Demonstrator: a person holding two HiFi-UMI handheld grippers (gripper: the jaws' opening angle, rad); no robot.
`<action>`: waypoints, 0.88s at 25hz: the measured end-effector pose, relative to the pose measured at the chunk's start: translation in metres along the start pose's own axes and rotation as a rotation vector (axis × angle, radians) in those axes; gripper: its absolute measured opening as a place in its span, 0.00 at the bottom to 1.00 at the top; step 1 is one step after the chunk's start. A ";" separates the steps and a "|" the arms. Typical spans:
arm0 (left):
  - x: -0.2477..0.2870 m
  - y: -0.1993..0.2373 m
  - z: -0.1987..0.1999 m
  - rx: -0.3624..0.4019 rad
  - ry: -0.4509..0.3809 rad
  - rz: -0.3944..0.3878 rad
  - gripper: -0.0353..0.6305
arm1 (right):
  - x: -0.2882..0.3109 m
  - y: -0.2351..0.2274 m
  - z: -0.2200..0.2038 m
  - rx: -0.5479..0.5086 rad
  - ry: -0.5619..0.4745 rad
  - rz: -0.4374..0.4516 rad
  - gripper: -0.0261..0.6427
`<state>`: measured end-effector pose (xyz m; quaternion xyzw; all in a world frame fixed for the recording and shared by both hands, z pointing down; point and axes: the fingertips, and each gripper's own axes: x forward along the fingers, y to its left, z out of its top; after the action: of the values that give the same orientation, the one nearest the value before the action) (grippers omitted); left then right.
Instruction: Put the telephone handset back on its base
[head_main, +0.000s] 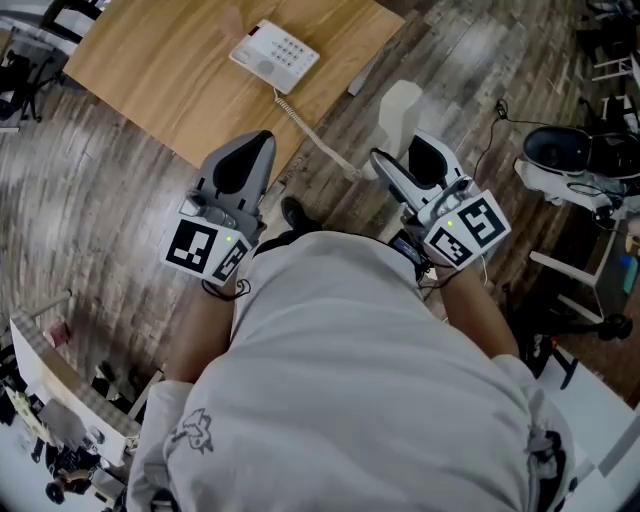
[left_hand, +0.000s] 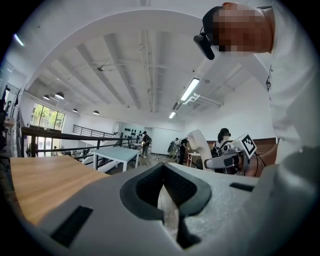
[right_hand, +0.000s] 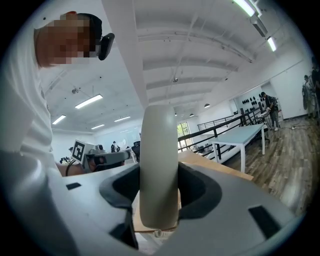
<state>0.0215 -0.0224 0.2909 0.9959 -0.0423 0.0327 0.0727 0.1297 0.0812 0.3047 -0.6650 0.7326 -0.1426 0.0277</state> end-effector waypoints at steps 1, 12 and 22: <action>-0.002 0.008 0.001 -0.004 -0.003 0.006 0.06 | 0.009 0.002 0.001 -0.001 0.005 0.006 0.37; -0.045 0.098 0.015 -0.004 -0.040 0.079 0.06 | 0.105 0.033 0.011 -0.019 0.029 0.074 0.37; -0.071 0.132 0.016 -0.008 -0.047 0.146 0.06 | 0.152 0.057 0.009 -0.028 0.059 0.154 0.37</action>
<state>-0.0599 -0.1490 0.2889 0.9904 -0.1166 0.0142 0.0732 0.0593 -0.0654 0.3047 -0.6027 0.7838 -0.1494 0.0078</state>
